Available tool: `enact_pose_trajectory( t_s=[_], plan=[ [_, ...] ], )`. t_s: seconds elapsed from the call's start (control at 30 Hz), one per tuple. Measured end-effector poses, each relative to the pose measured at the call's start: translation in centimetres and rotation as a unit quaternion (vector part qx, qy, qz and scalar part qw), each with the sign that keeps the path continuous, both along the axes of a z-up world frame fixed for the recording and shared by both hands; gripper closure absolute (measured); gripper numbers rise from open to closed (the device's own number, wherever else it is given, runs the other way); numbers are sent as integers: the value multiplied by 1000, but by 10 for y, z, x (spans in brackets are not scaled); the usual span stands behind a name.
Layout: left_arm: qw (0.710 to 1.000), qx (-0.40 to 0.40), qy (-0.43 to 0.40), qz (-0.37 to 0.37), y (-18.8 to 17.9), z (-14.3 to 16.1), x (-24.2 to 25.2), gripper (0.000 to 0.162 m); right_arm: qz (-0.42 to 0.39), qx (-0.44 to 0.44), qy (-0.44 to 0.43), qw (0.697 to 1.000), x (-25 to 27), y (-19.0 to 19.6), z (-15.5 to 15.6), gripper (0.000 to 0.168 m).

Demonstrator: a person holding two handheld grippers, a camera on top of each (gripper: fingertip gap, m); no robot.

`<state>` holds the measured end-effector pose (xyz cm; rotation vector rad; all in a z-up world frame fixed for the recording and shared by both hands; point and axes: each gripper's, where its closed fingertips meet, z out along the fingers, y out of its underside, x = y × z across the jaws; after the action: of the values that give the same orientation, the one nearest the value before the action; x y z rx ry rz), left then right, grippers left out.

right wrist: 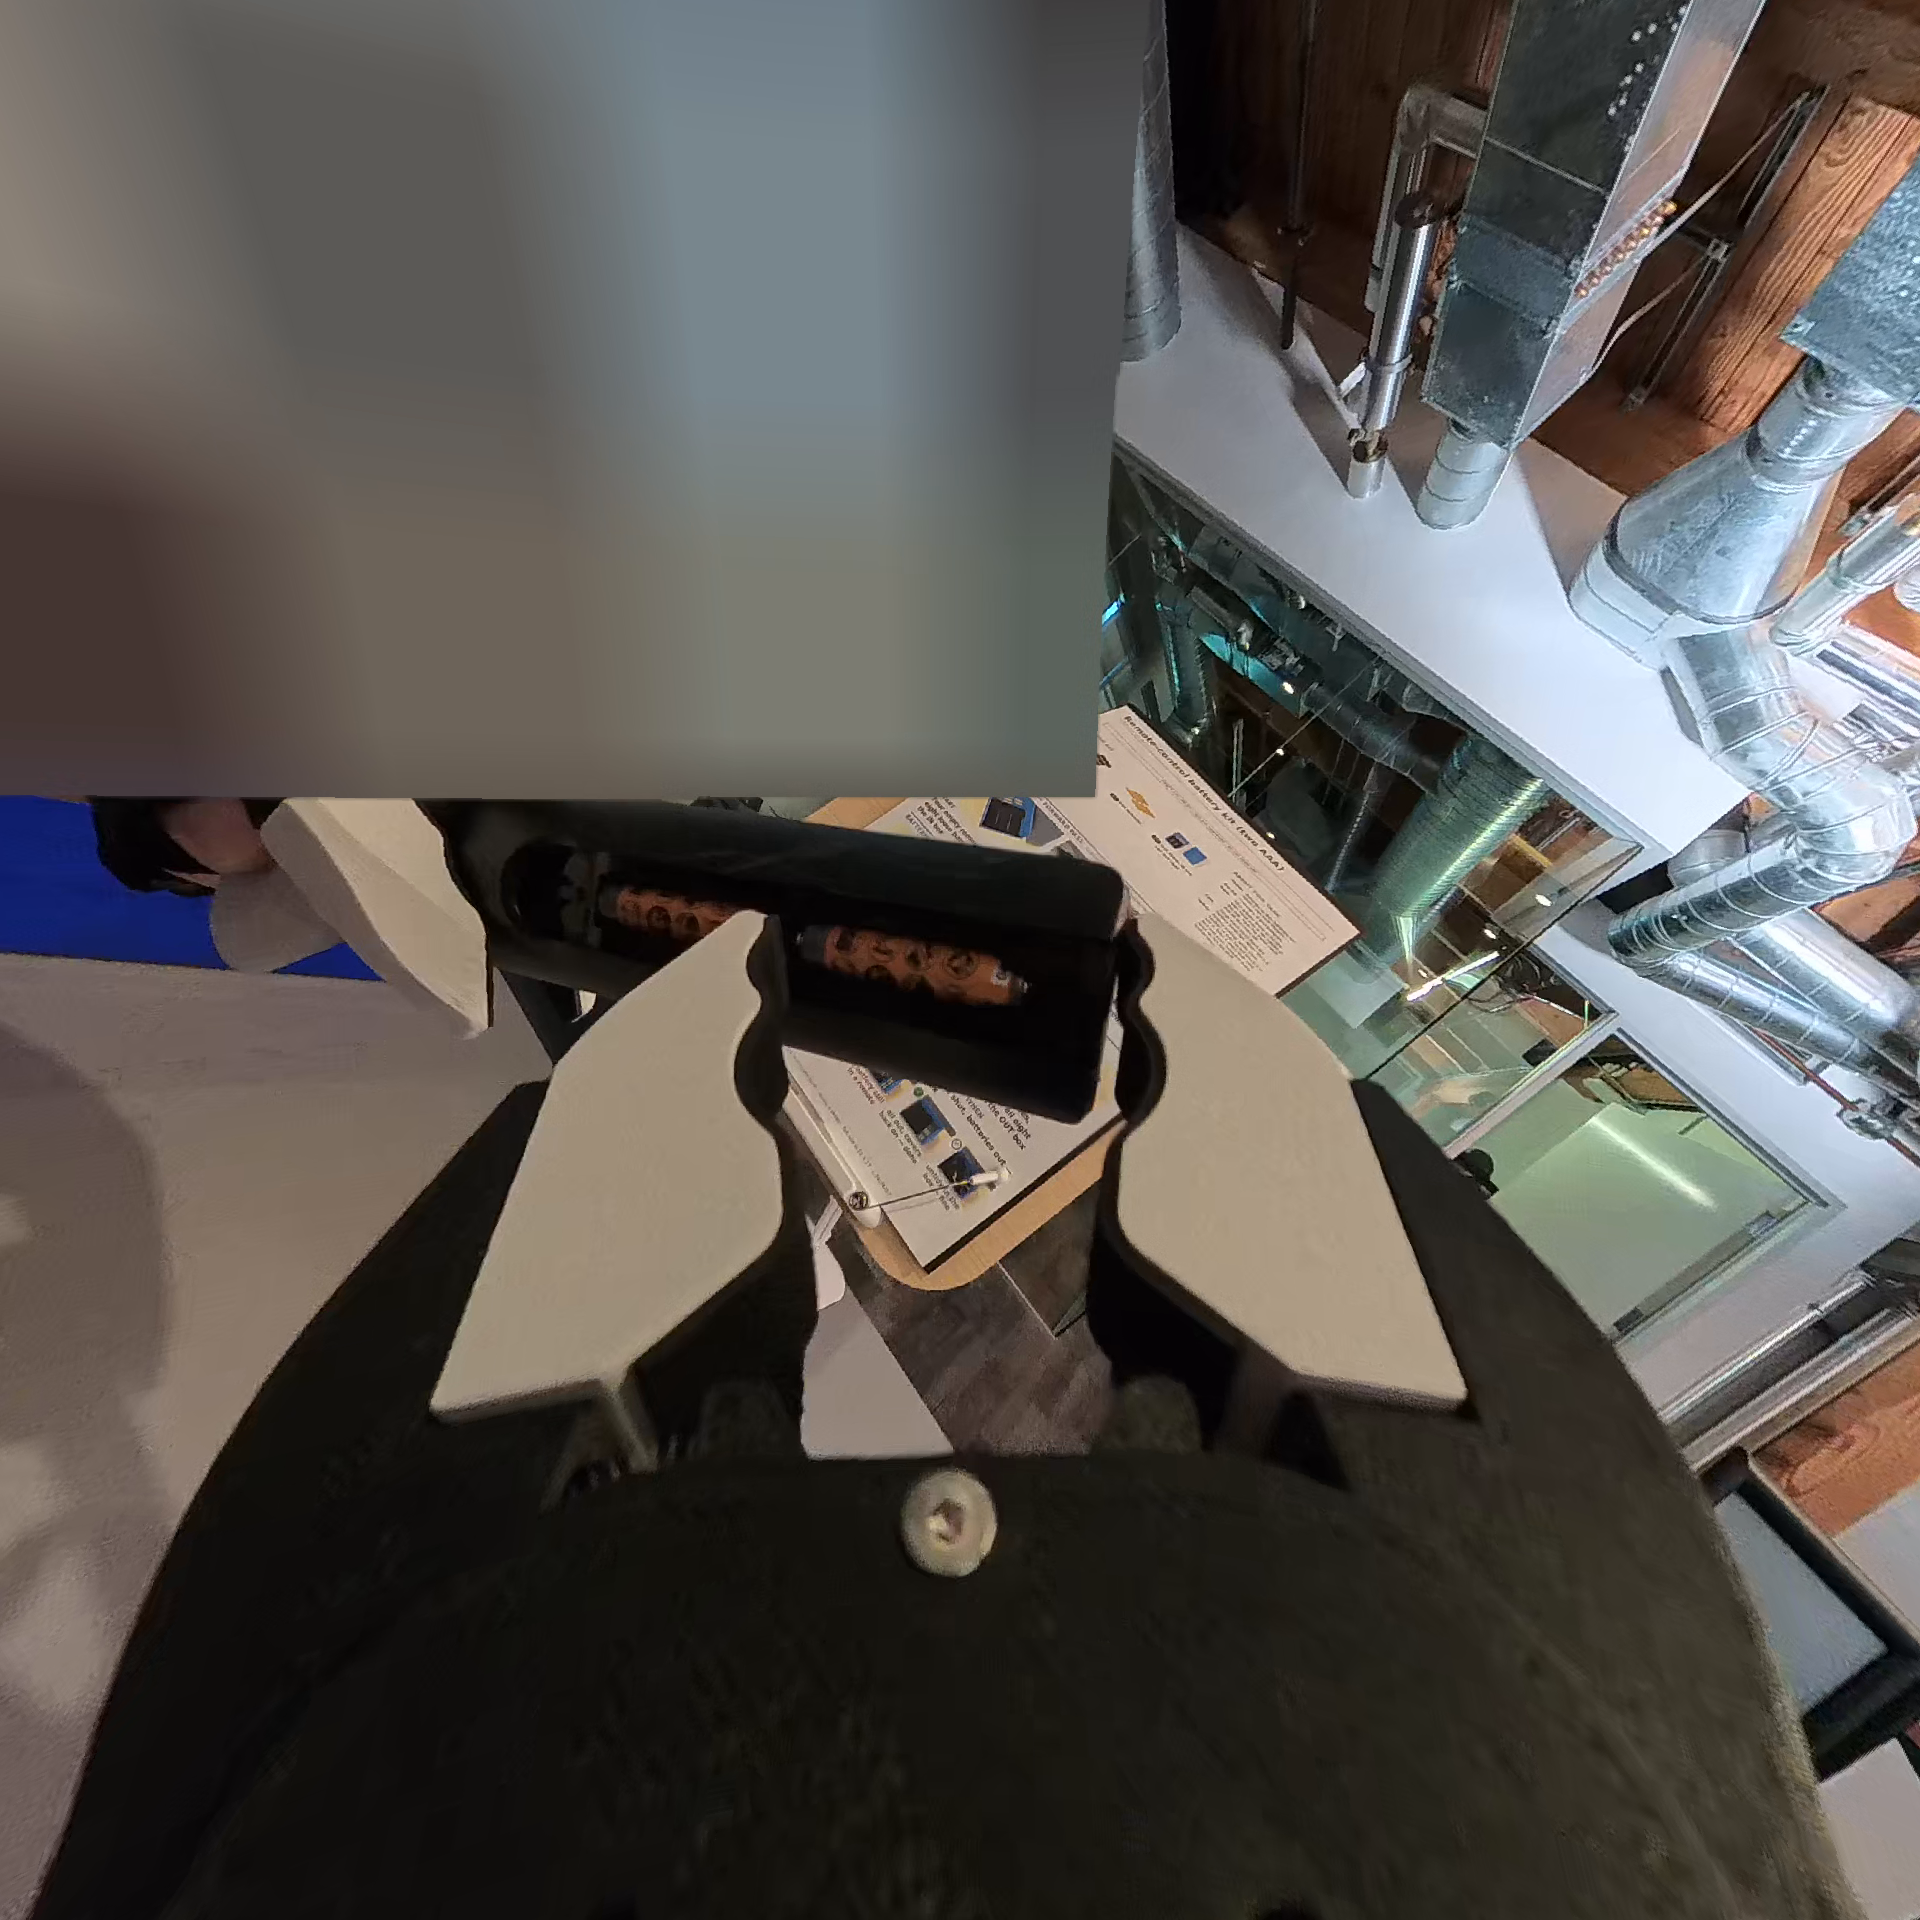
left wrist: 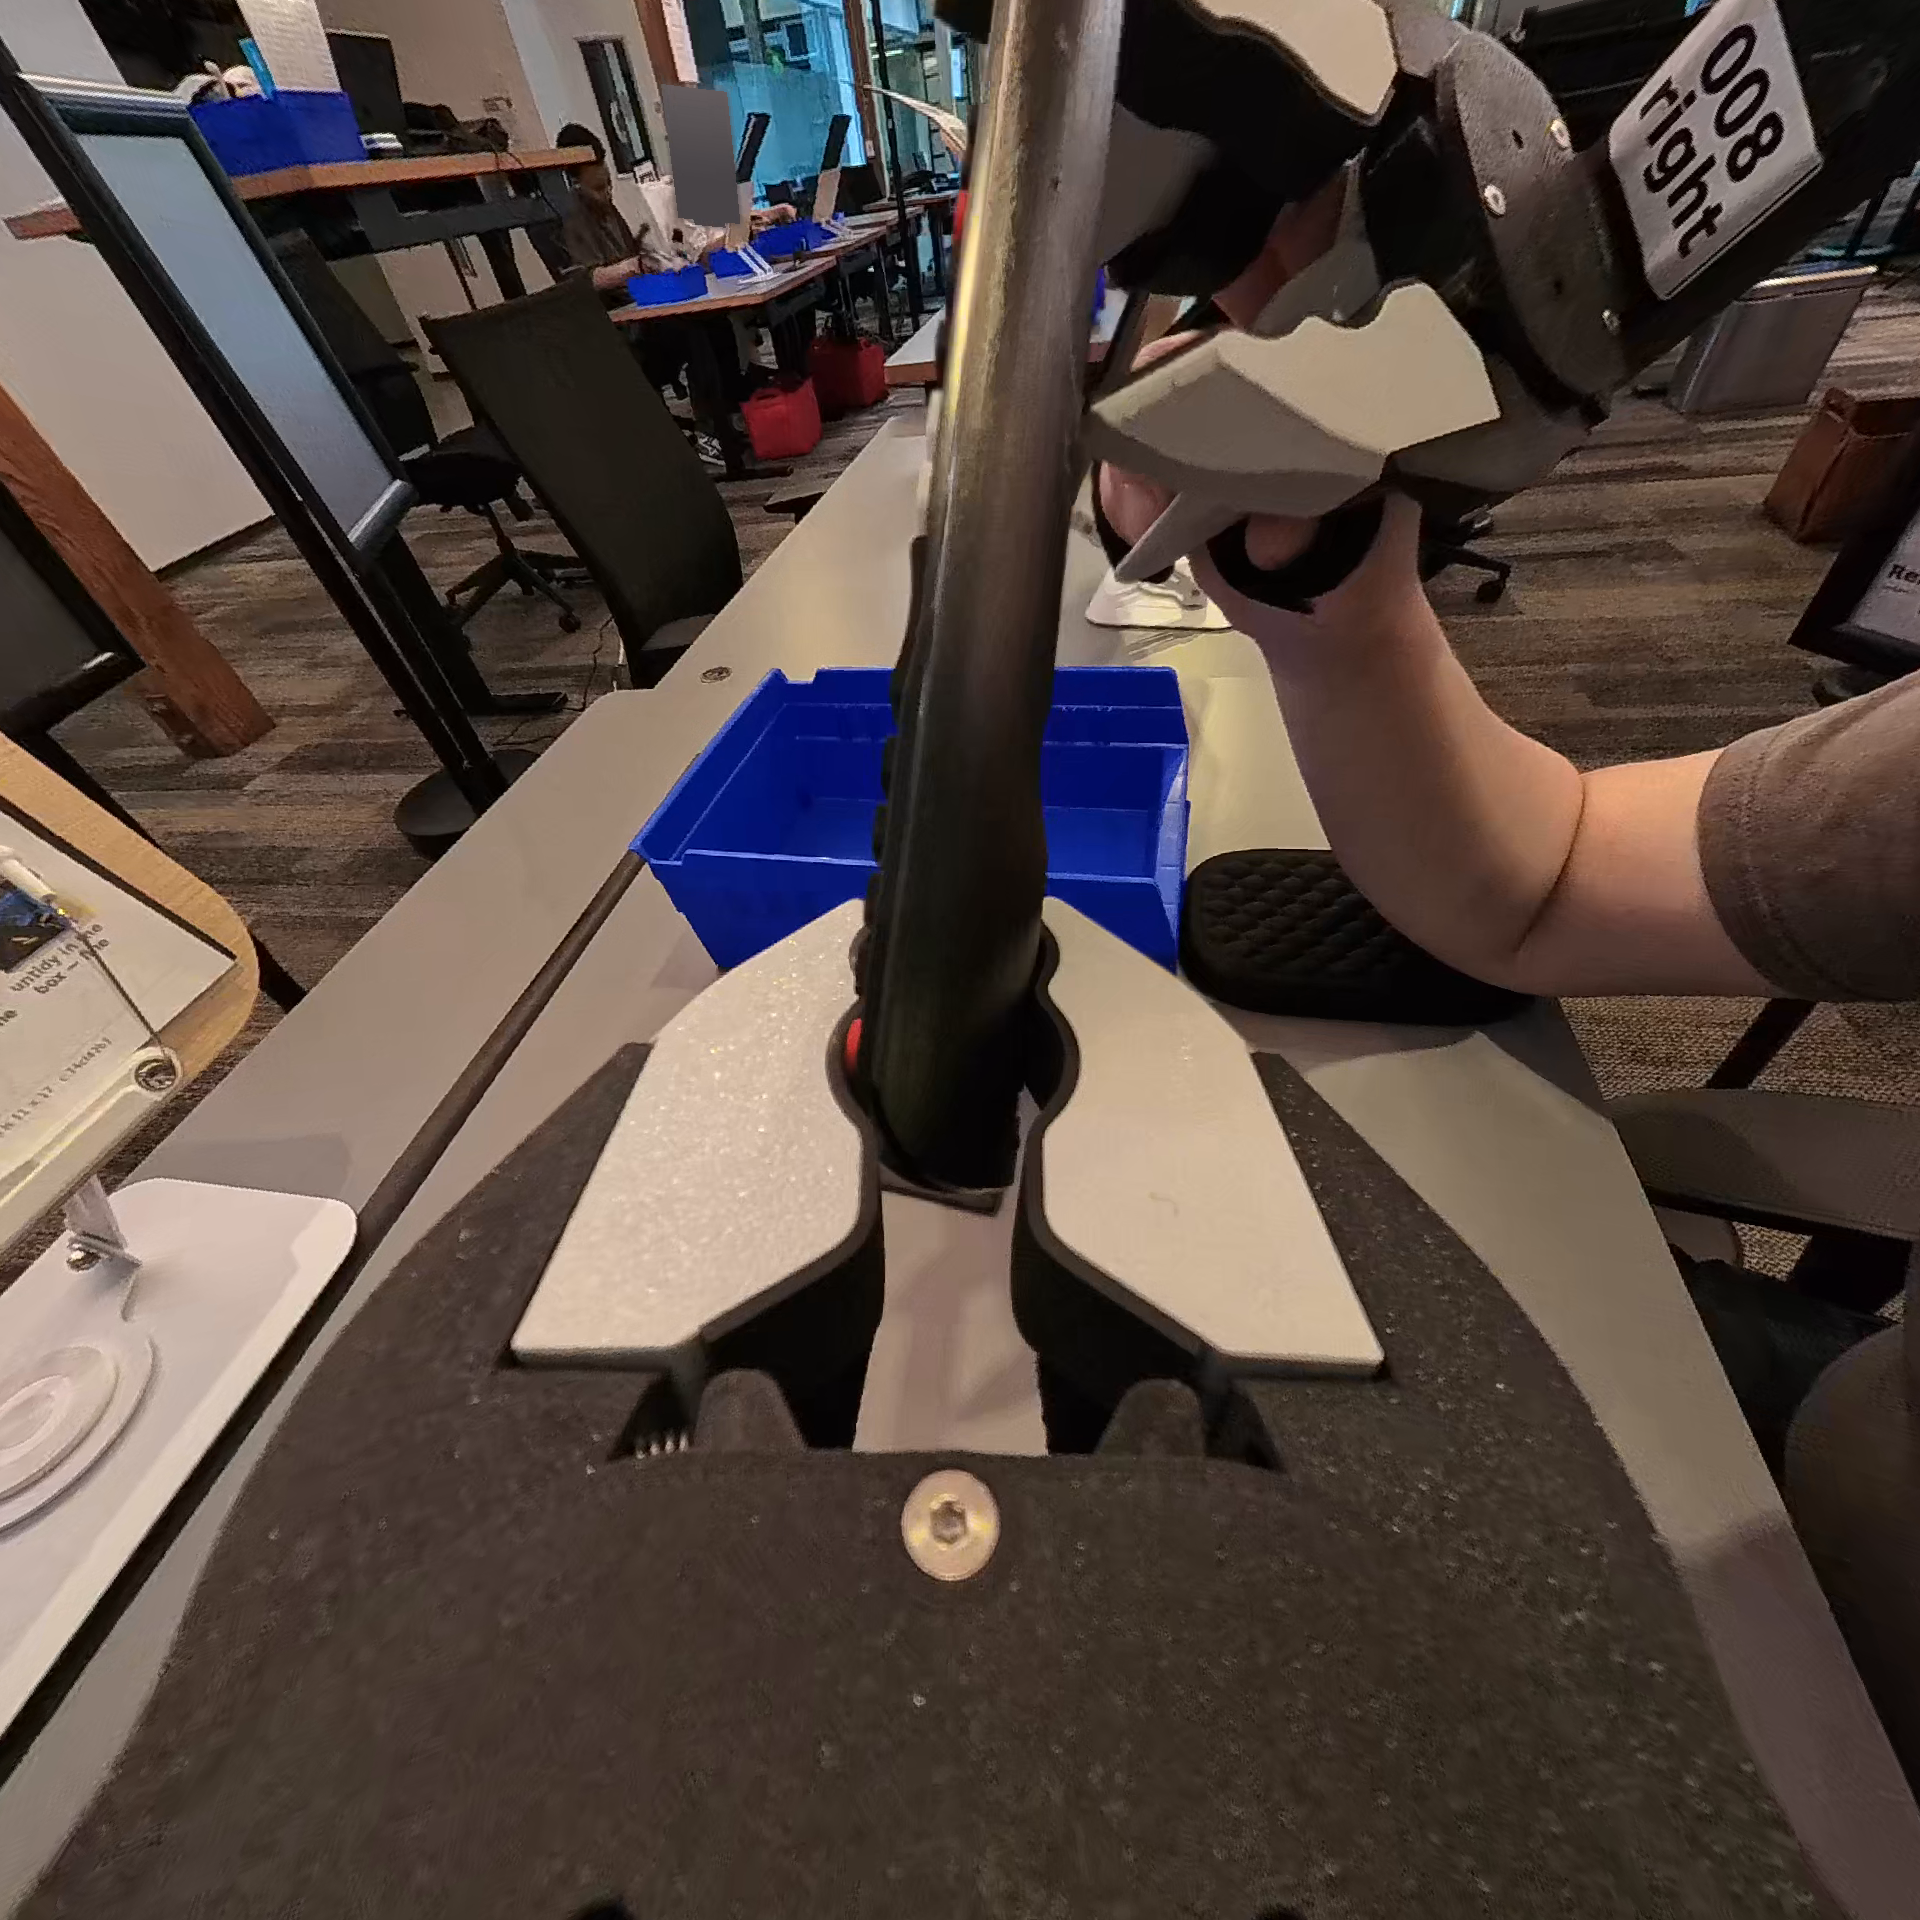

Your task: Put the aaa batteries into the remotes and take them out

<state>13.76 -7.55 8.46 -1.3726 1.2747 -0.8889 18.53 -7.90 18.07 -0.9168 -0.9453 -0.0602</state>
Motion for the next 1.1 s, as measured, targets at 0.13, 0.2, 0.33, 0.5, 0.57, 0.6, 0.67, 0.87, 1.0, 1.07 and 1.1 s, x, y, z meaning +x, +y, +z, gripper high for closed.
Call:
enact_pose_trajectory(
  t_s=[0.13, 0.2, 0.33, 0.5, 0.57, 0.6, 0.67, 0.87, 1.0, 1.07, 1.1],
  plan=[
    [1000, -2, -2, 2, 1, 0, 0, 138, -3, -3, 0, 1000, -1, 2, -1, 101],
    [1000, -1, -1, 3, 1, 0, 0, 138, -12, -1, -1, 1000, 0, 3, -1, 102],
    [1000, 5, 0, 7, 0, 1, 0, 138, -17, 8, -4, 1000, 0, 2, 0, 102],
    [999, 28, 11, 19, -1, 2, -1, 138, -24, 4, -6, 1000, 1, 2, 0, 101],
    [999, 40, 13, 22, -2, 2, 0, 138, -27, -12, -2, 1000, 2, 3, -1, 101],
    [998, 52, 18, 28, -1, 1, 0, 138, -30, -20, -1, 999, 3, 5, -2, 101],
    [997, 65, 23, 32, 0, 0, 0, 138, -35, -27, -2, 999, 3, 7, -4, 101],
    [997, 68, 25, 21, -2, -2, 2, 138, -41, -28, -3, 999, 3, 8, -4, 99],
    [997, 71, 27, 22, -2, -3, 2, 137, -45, -28, -3, 999, 4, 9, -5, 99],
    [997, 67, 21, 17, -3, -2, 2, 137, -46, -19, -3, 999, 4, 7, -3, 99],
    [998, 64, 19, 17, -2, -1, 1, 137, -47, -13, -3, 999, 3, 7, -3, 99]
  ],
)
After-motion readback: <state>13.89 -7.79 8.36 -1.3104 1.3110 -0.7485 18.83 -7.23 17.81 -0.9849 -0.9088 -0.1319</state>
